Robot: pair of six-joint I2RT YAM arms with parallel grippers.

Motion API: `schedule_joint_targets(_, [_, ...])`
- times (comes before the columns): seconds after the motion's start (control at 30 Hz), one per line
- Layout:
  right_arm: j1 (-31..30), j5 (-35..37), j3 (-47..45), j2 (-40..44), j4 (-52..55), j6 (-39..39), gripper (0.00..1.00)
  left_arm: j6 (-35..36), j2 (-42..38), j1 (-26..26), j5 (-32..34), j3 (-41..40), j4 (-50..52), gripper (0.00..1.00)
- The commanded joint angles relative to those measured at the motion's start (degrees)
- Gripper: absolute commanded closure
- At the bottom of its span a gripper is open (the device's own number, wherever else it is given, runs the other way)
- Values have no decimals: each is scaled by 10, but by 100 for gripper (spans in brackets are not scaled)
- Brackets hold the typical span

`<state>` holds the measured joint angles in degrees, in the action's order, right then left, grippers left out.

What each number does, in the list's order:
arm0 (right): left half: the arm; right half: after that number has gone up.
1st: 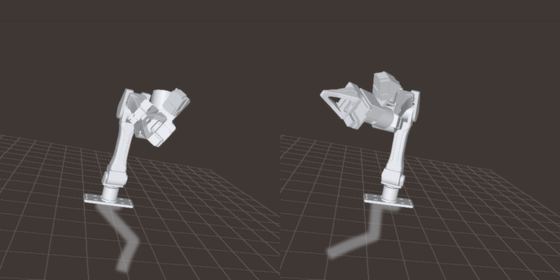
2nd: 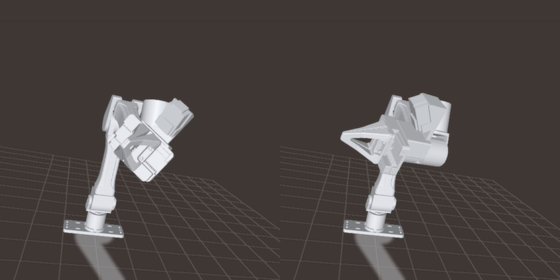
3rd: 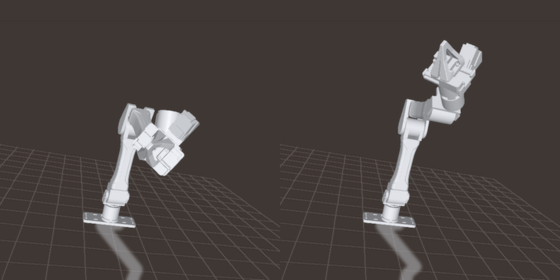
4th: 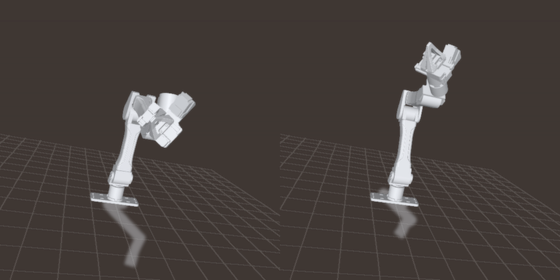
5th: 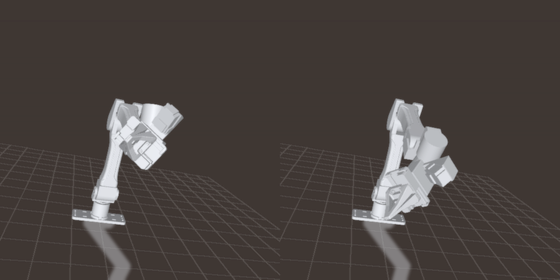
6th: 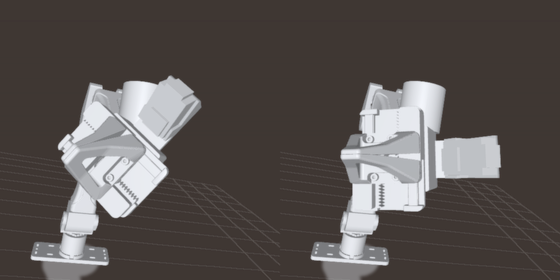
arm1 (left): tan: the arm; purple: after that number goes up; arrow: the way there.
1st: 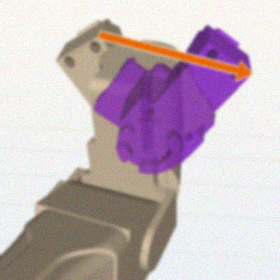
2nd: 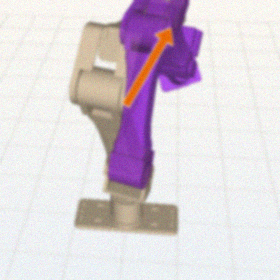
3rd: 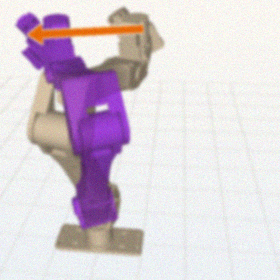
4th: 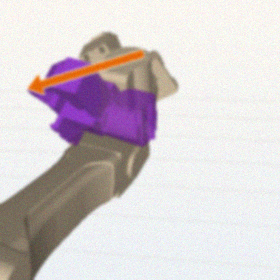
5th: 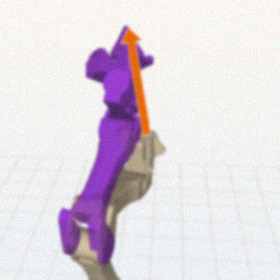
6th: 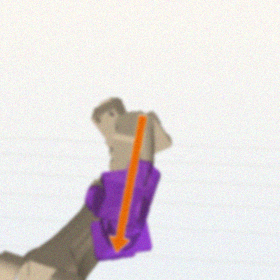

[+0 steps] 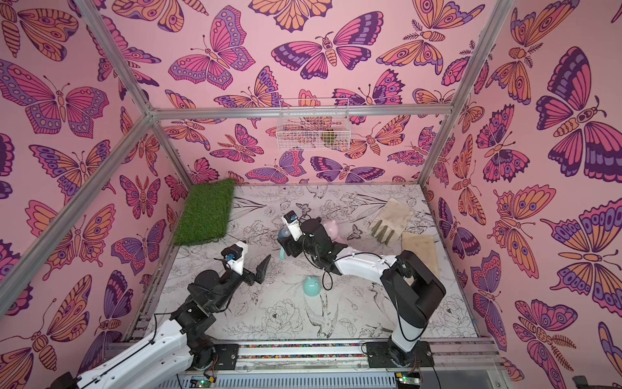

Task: Assemble the baby bottles
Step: Place the baby bottle at the center of the board.

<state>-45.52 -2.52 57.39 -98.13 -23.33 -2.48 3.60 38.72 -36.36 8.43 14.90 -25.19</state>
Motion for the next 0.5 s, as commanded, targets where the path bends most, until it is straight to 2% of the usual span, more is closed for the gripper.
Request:
schedule_joint_targets(0.0, [-4,20,-3,-6,-75,14,100,-2,-5,4,6,-10,3,1])
schedule_joint_targets(0.47, [-4,41,-39,-12,-88,12,97,0,-1,8,6,-15,-2,1])
